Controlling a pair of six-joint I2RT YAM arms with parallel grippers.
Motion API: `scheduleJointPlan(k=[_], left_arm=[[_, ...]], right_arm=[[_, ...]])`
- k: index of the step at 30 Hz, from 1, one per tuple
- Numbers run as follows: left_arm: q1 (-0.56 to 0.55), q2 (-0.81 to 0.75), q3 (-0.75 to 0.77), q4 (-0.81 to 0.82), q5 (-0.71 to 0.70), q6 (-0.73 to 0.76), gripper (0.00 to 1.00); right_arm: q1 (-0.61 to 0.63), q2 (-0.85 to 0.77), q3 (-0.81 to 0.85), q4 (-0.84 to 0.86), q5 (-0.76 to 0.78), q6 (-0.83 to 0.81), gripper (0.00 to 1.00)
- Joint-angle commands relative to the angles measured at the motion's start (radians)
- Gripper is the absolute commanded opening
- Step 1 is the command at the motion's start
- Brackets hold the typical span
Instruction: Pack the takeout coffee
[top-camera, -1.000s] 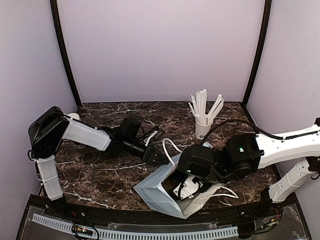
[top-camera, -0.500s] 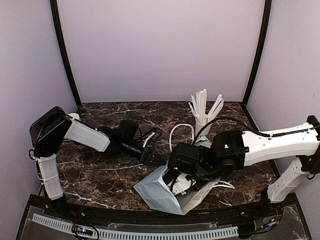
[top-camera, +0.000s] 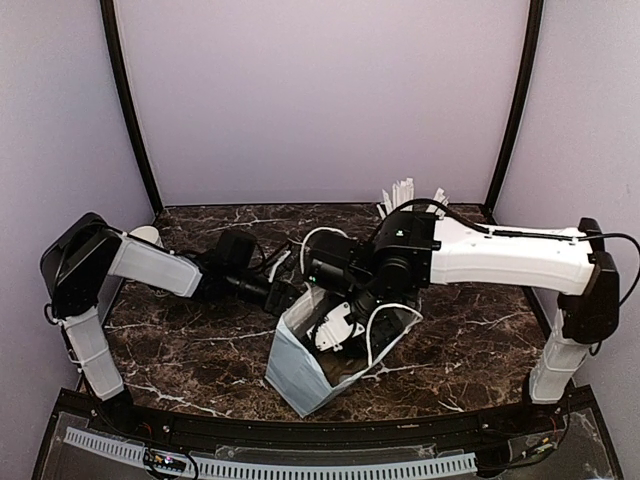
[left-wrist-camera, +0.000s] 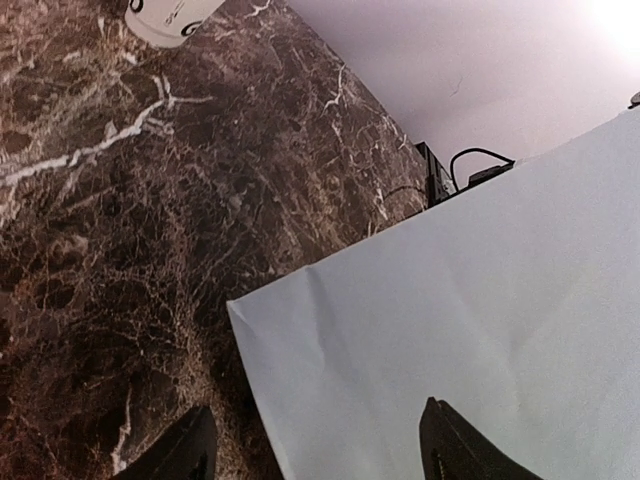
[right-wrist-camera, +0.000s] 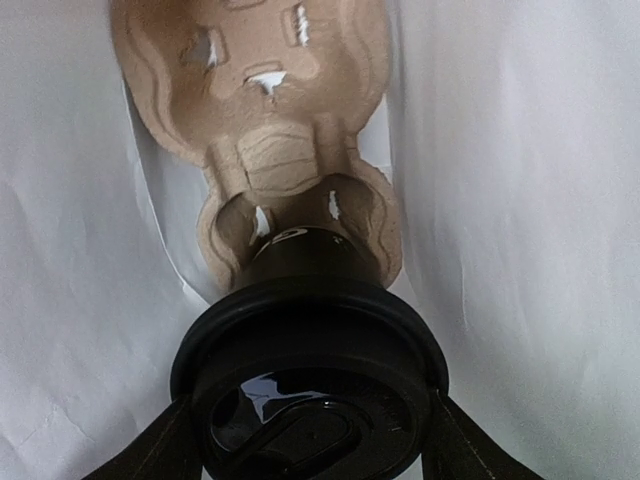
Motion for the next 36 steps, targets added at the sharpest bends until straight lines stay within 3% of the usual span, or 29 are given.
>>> scheduleJointPlan(k=[1, 19, 30, 36], left_arm=[[0.008, -0.122, -0.028, -0.011, -0.020, 0.029, 0.72], [0.023, -0.400, -0.163, -0.084, -0.115, 0.056, 0.73], [0.023, -0.672, -0.101, -0.296, -0.195, 0.111, 0.74], [0.024, -0.789, -0.066, -0.426, -0.256, 0.150, 0.75]], right_arm=[[-0.035, 0.069, 0.081, -0.131, -0.140, 0.028, 0.39], [-0.108, 0.307, 0.246, -0.230, -0.246, 0.044, 0.37], [-0.107, 0.230, 0.237, -0.203, -0.235, 0.092, 0.36], [-0.106, 0.175, 0.337, -0.217, -0.213, 0.100, 0.35]])
